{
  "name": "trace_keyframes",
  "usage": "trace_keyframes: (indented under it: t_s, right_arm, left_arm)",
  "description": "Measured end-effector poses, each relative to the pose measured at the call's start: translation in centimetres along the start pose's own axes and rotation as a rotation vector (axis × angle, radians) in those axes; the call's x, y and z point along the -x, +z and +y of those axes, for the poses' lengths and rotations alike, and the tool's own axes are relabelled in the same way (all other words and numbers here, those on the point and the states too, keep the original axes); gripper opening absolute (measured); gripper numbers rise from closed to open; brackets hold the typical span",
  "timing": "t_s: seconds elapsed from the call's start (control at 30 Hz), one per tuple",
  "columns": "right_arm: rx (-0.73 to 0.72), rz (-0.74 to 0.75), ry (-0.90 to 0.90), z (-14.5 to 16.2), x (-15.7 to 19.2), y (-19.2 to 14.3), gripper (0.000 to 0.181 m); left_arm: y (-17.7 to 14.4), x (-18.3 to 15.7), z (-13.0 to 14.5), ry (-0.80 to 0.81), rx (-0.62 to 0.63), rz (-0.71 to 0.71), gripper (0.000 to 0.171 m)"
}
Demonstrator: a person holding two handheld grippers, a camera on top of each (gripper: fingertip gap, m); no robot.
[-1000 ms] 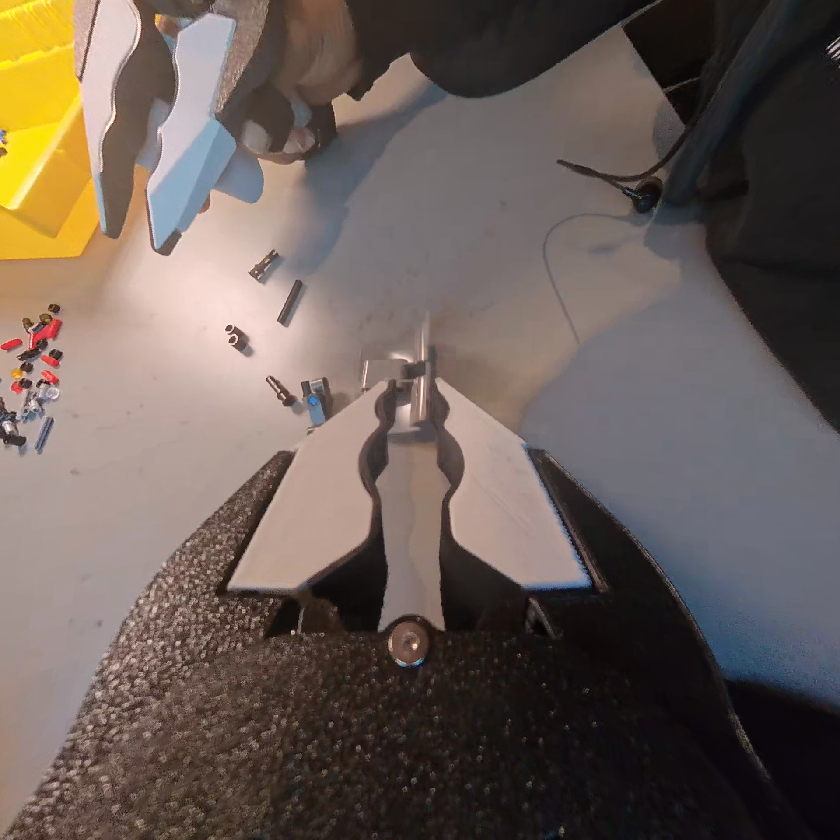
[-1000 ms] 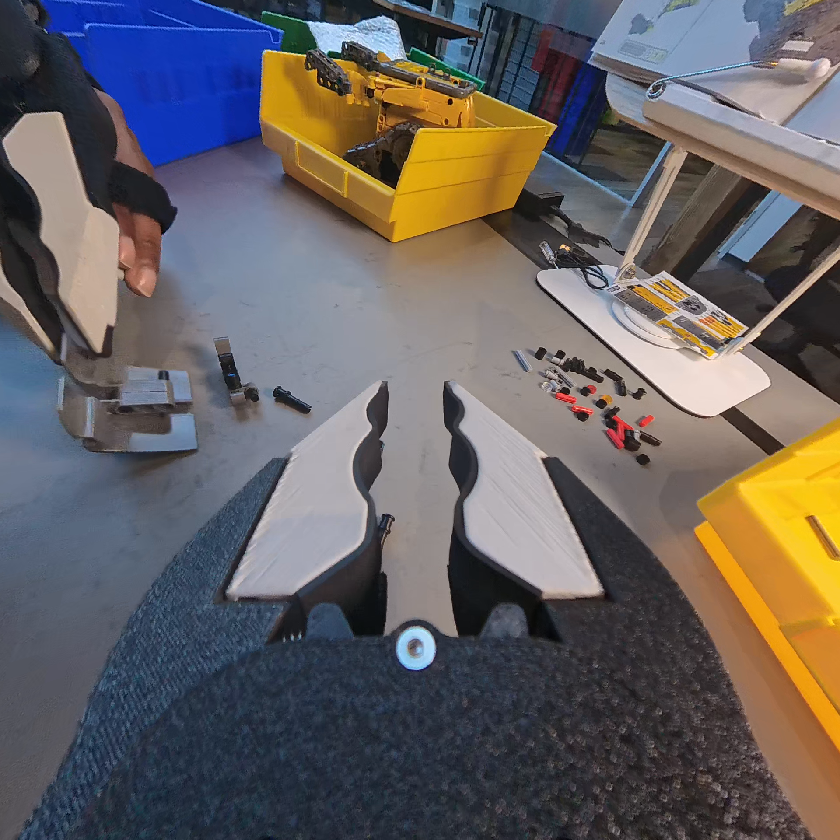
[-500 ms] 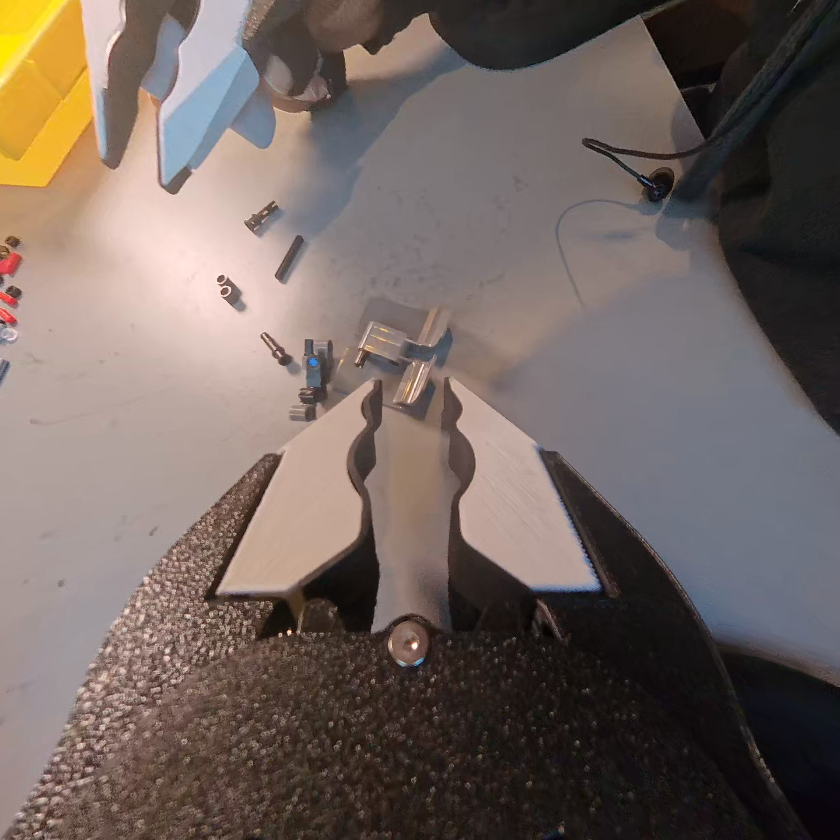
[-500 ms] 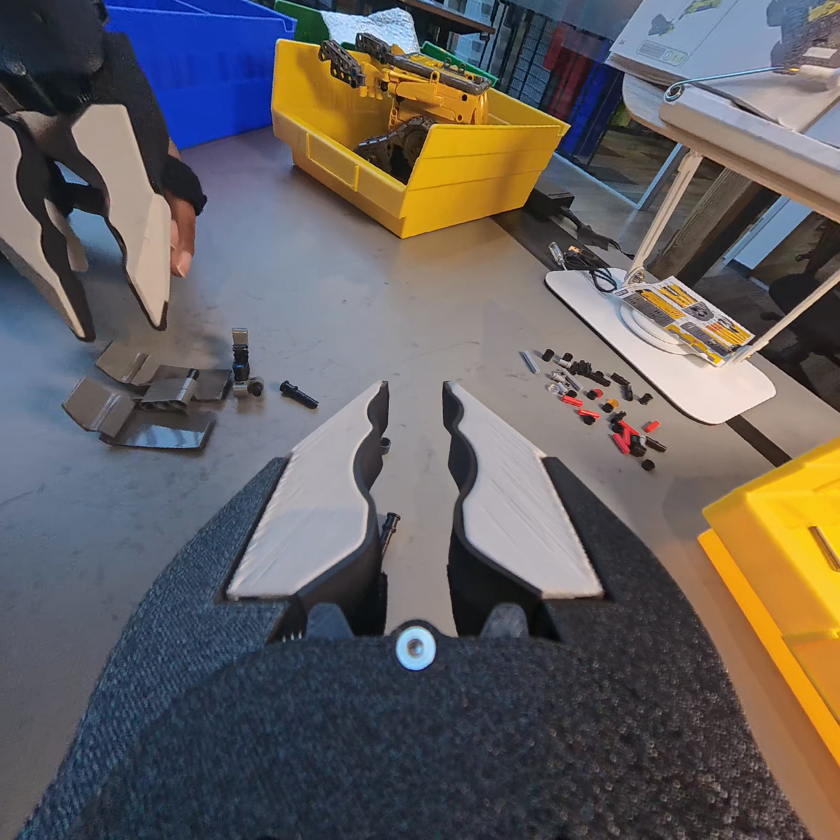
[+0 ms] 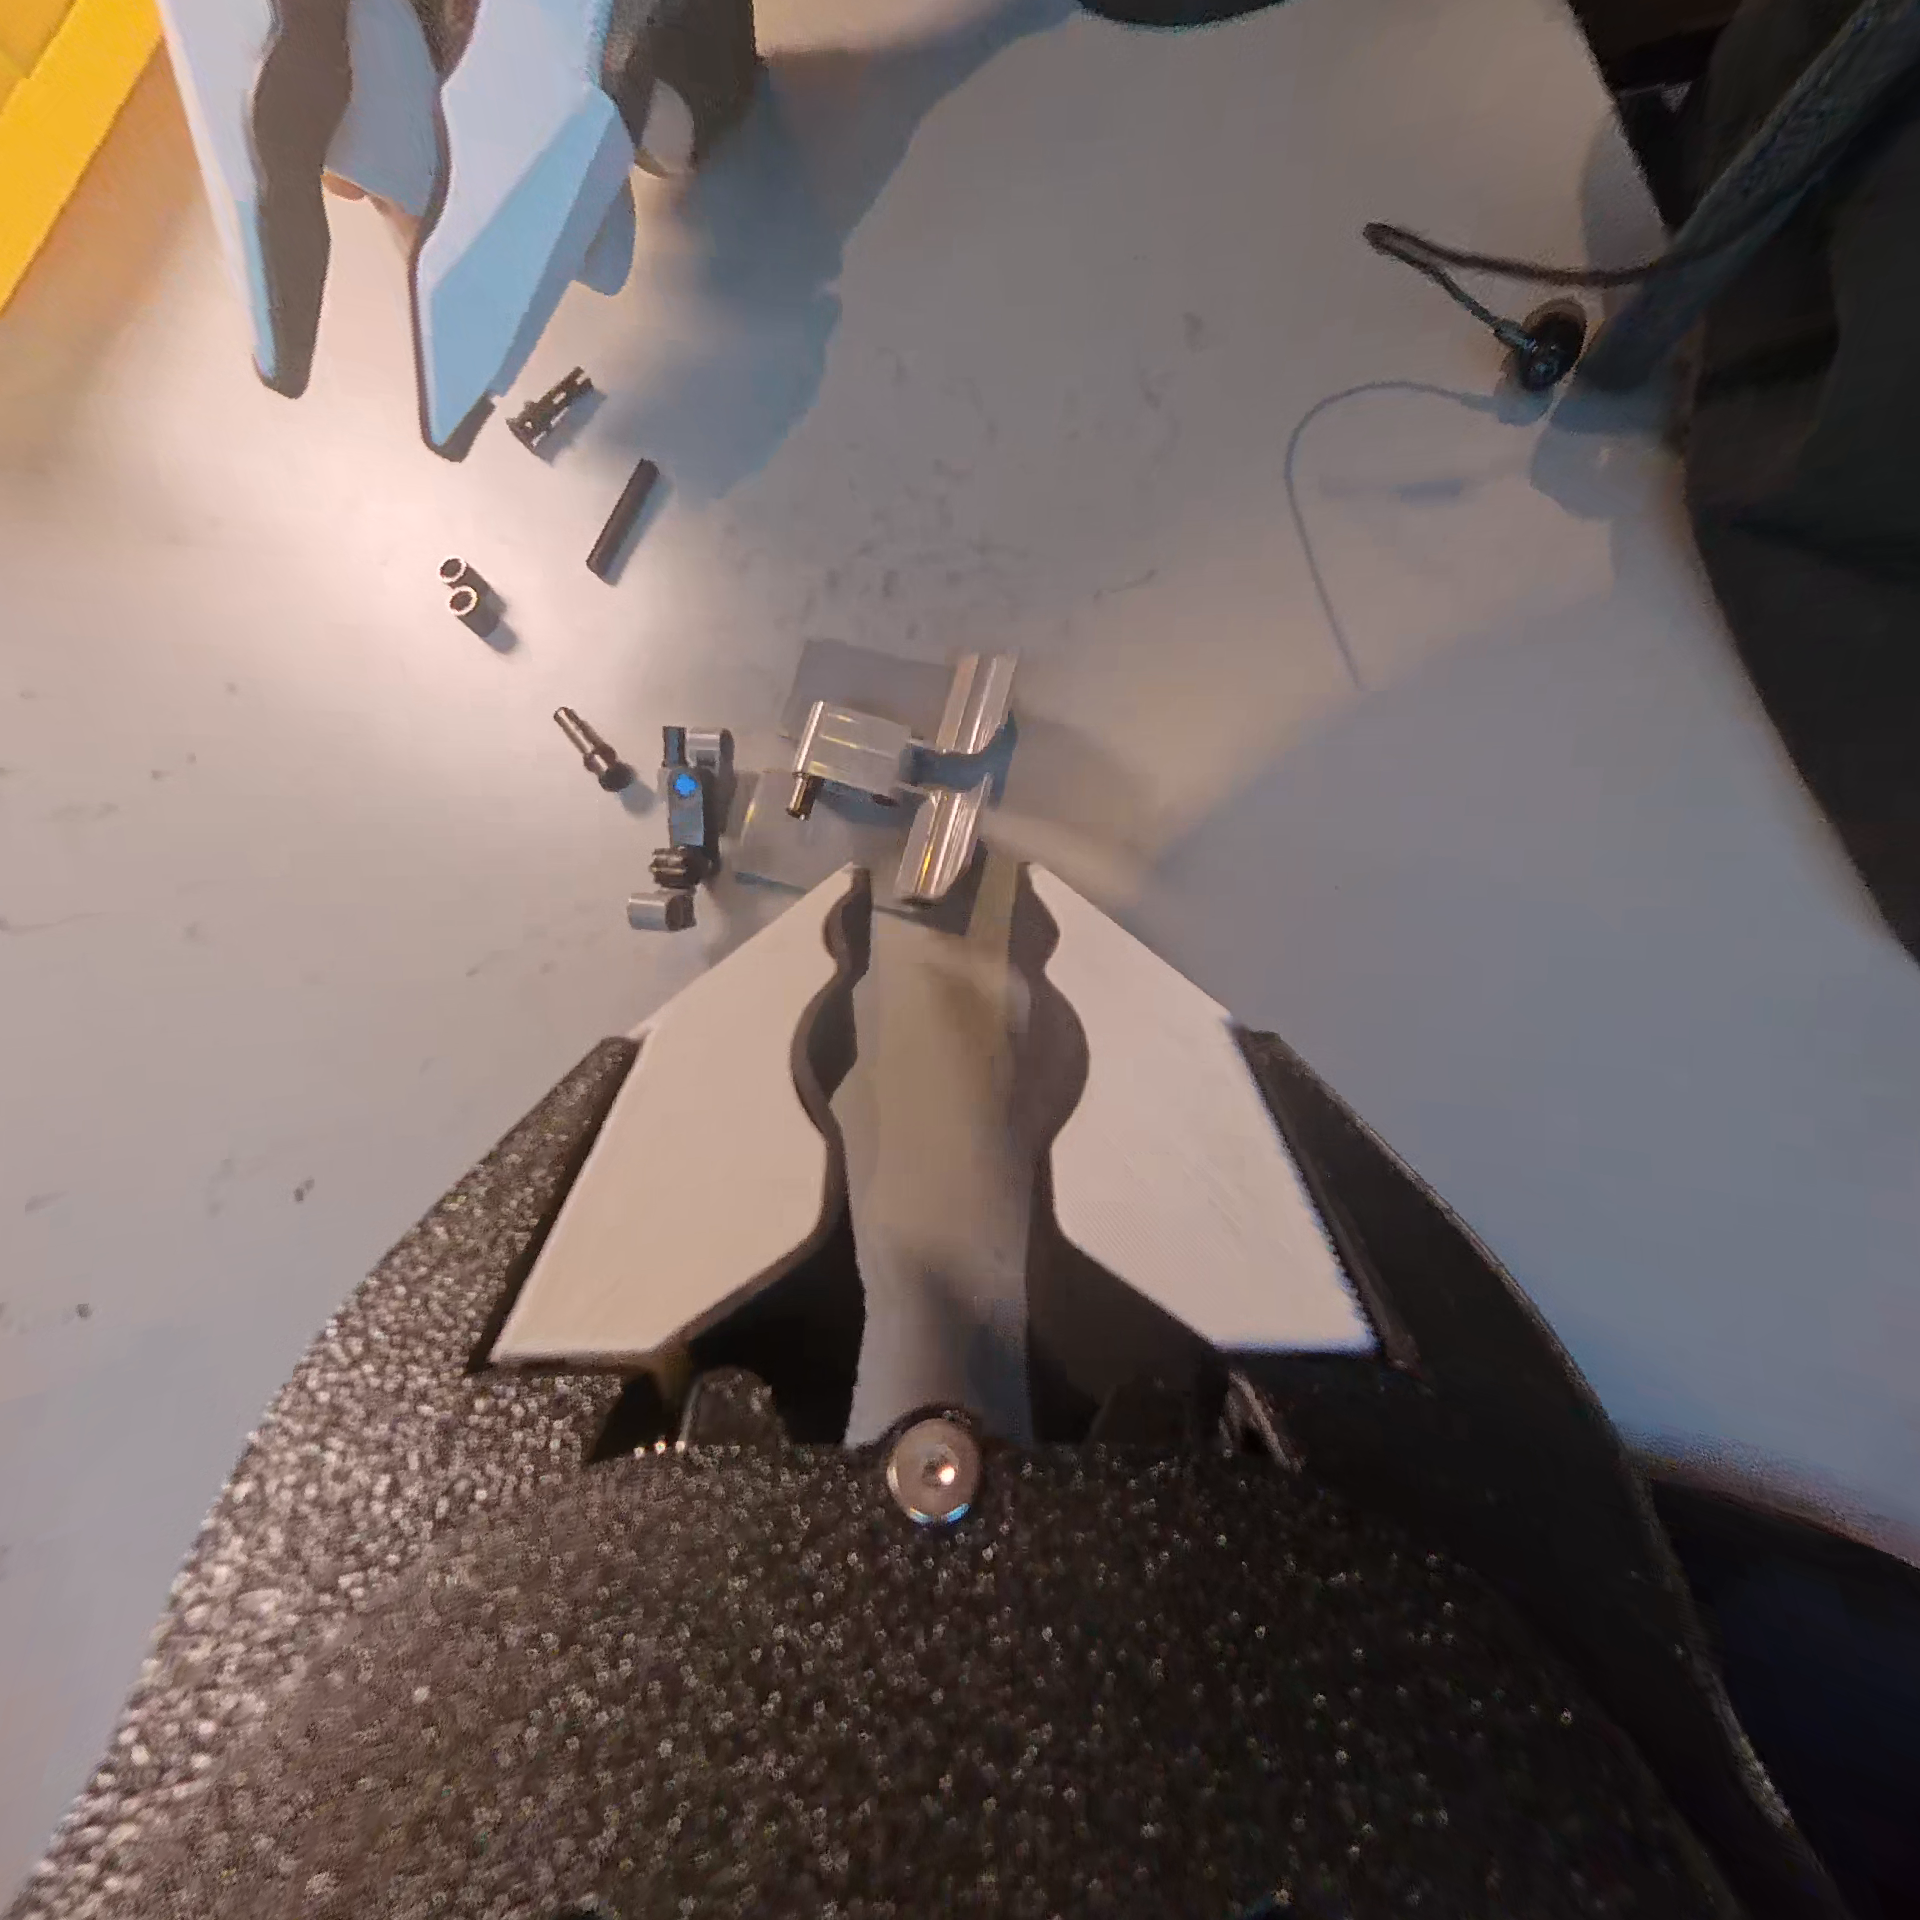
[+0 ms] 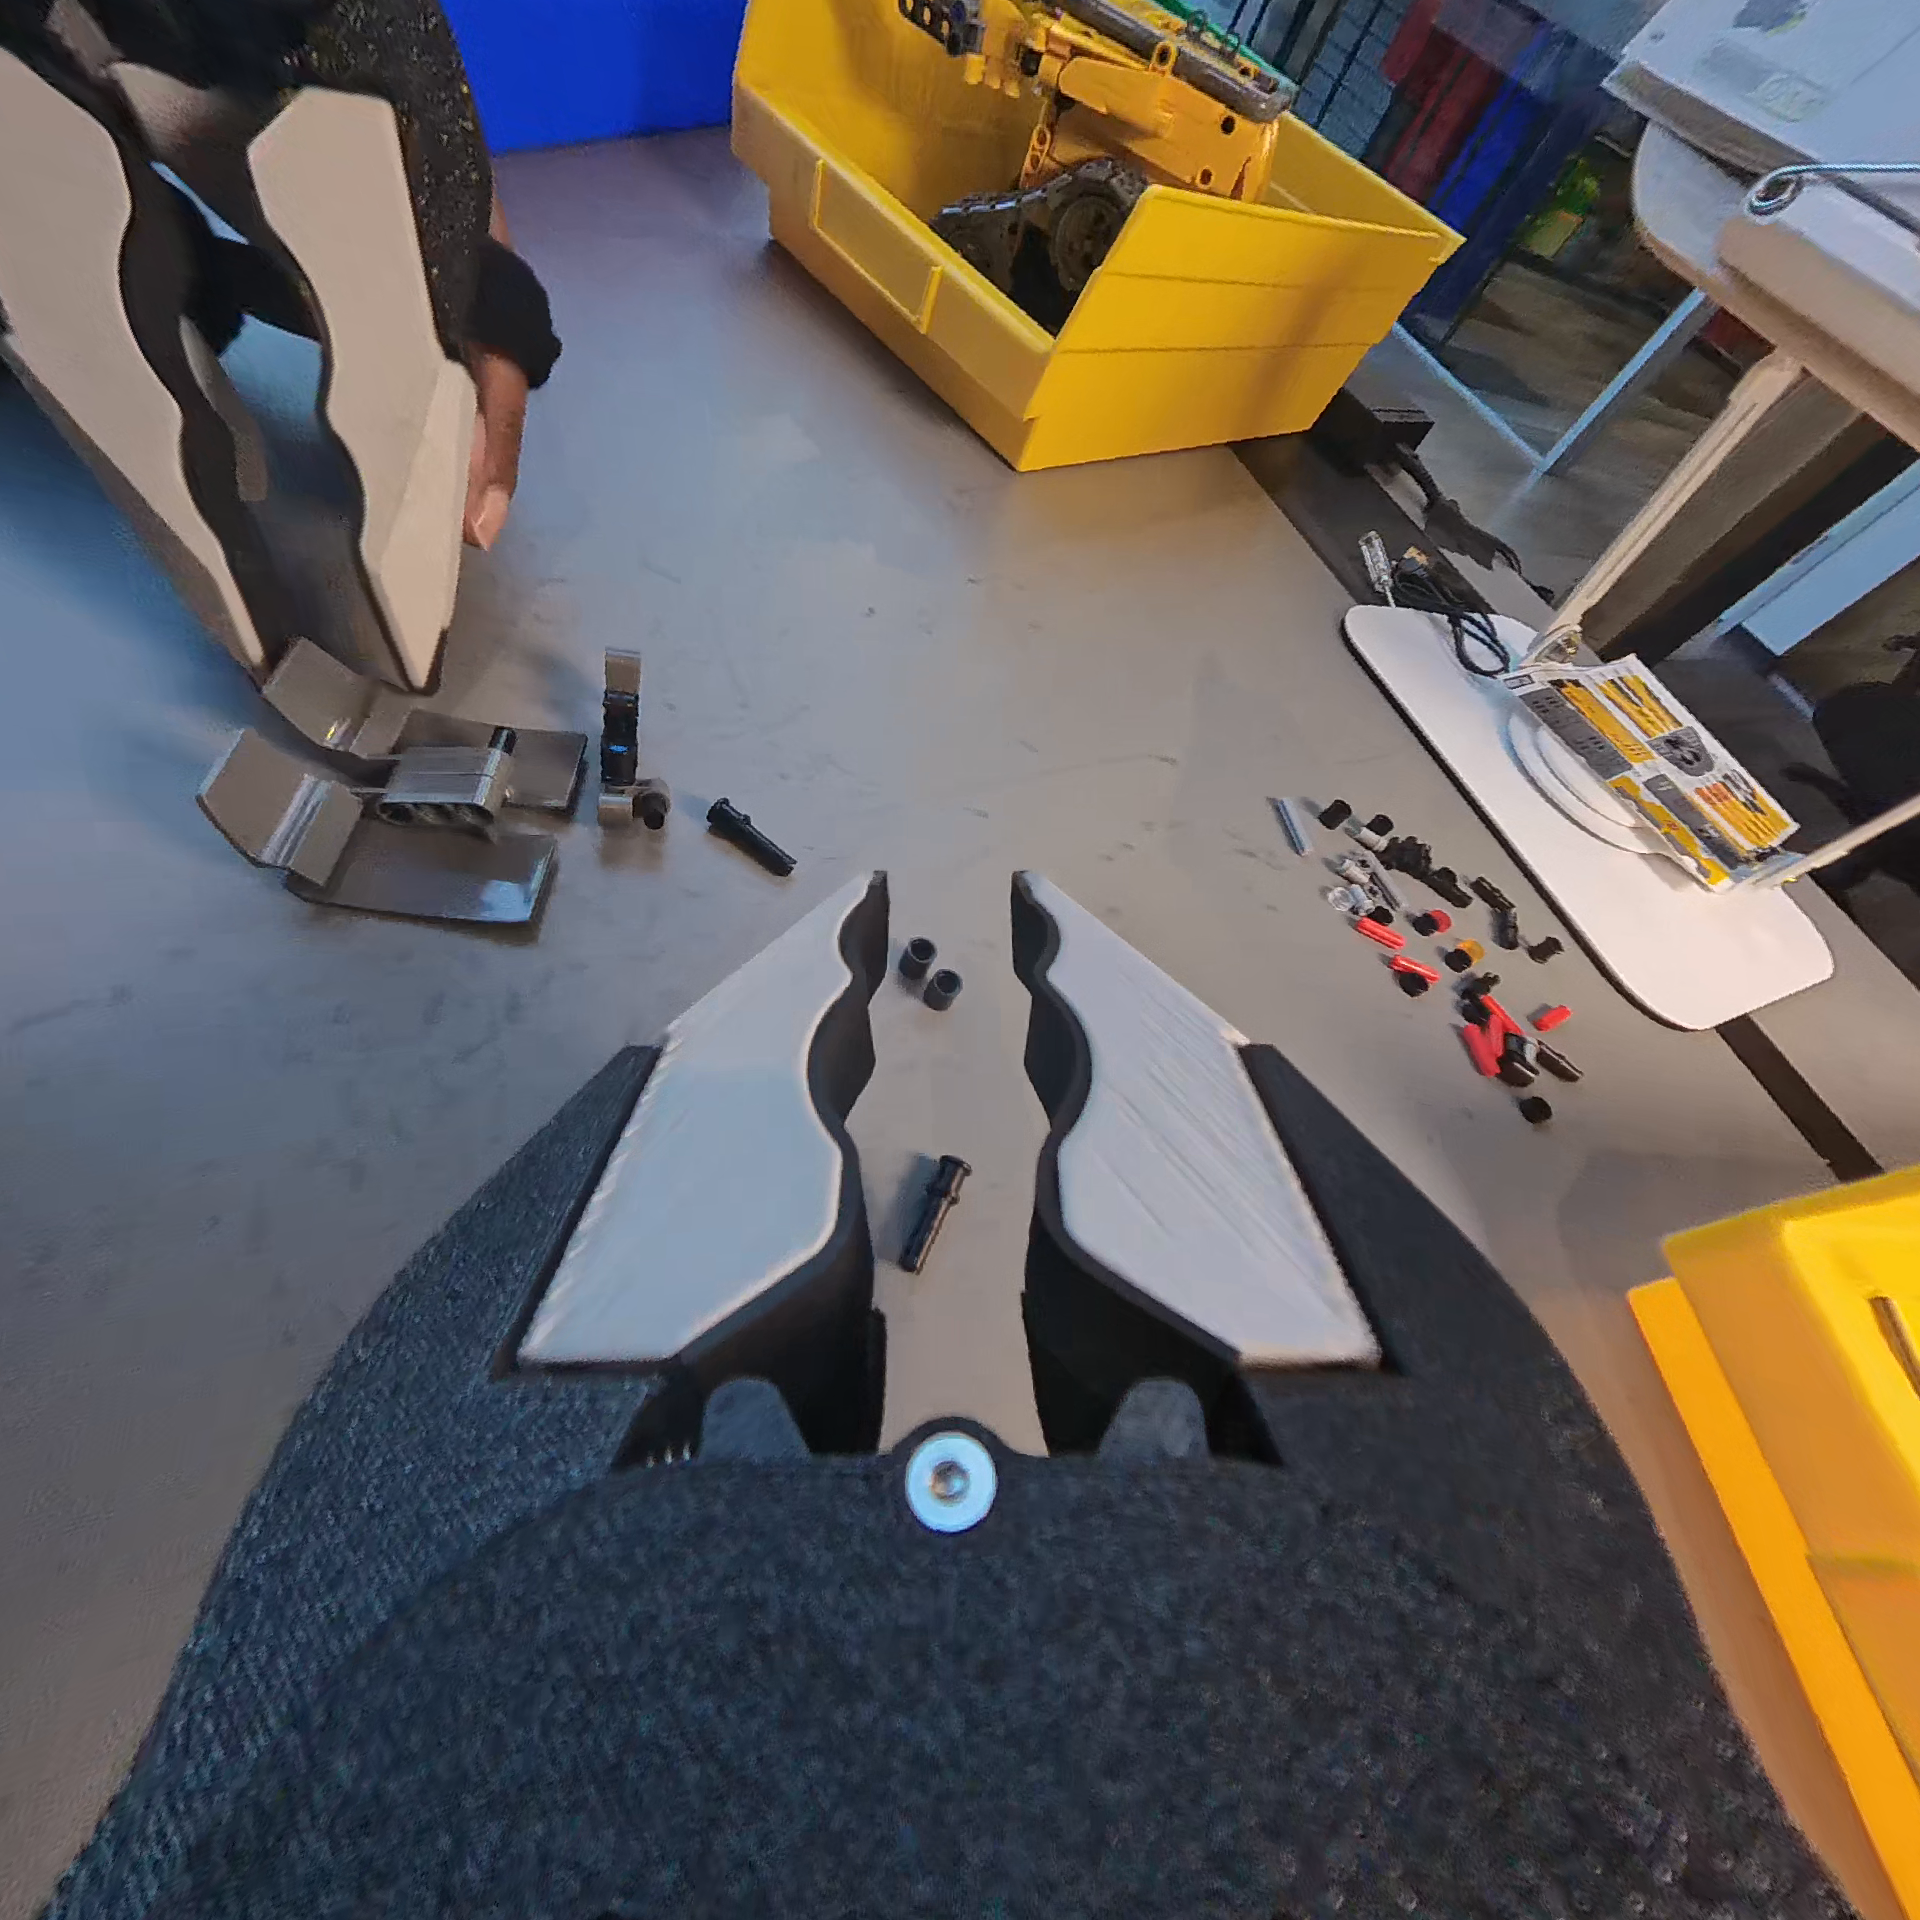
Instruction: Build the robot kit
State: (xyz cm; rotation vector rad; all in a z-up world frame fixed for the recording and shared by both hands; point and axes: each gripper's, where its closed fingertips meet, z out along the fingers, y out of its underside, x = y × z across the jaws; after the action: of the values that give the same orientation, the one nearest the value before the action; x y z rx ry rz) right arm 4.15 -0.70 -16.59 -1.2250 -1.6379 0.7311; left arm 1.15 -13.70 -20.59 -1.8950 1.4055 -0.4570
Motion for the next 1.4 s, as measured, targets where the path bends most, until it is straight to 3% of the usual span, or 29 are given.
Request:
trace_keyframes:
  t_s: [0.1, 0.2, 0.3, 0.4, 0.5, 0.7, 0.87, 1.07, 1.4]
  right_arm:
    - [0.003, 0.000, -0.007, 0.0, 0.1, 0.0, 0.023]
    - [-0.010, -0.003, 0.011, -0.1, -0.1, -0.1, 0.023]
    - [-0.019, -0.006, 0.031, -0.3, -0.2, -0.2, 0.023]
    - [-0.016, -0.008, 0.035, -0.2, -0.2, -0.1, 0.023]
    - [-0.011, -0.009, 0.029, -0.2, -0.1, -0.1, 0.023]
    - [-0.013, -0.002, 0.035, -0.1, -0.3, -0.3, 0.023]
    - [-0.012, -0.002, 0.050, 0.0, -0.5, -0.3, 0.022]
    - [-0.003, 0.000, 0.039, 0.1, -0.4, -0.4, 0.022]
    - [0.006, -0.004, 0.030, 0.3, -0.3, -0.4, 0.022]
  left_arm:
    - [-1.2, 0.6, -0.5, -0.097, -0.077, 0.025, 0.030]
    - [-2.0, 3.3, -0.6, -0.189, -0.121, -0.085, 0.028]
    - [-1.2, 5.4, 0.5, -0.246, -0.078, -0.188, 0.030]
    - [0.1, 5.8, 1.2, -0.240, -0.007, -0.204, 0.029]
    - [0.9, 5.6, 0.9, -0.219, 0.008, -0.177, 0.011]
    - [-2.0, 7.4, 2.4, -0.252, 0.019, -0.263, 0.007]
    - [-6.2, 10.2, 6.1, -0.463, 0.012, -0.389, 0.007]
    - [-7.1, 11.1, 8.0, -0.805, -0.091, -0.337, 0.007]
    - [-8.0, 11.6, 9.2, -0.786, -0.036, -0.405, 0.013]
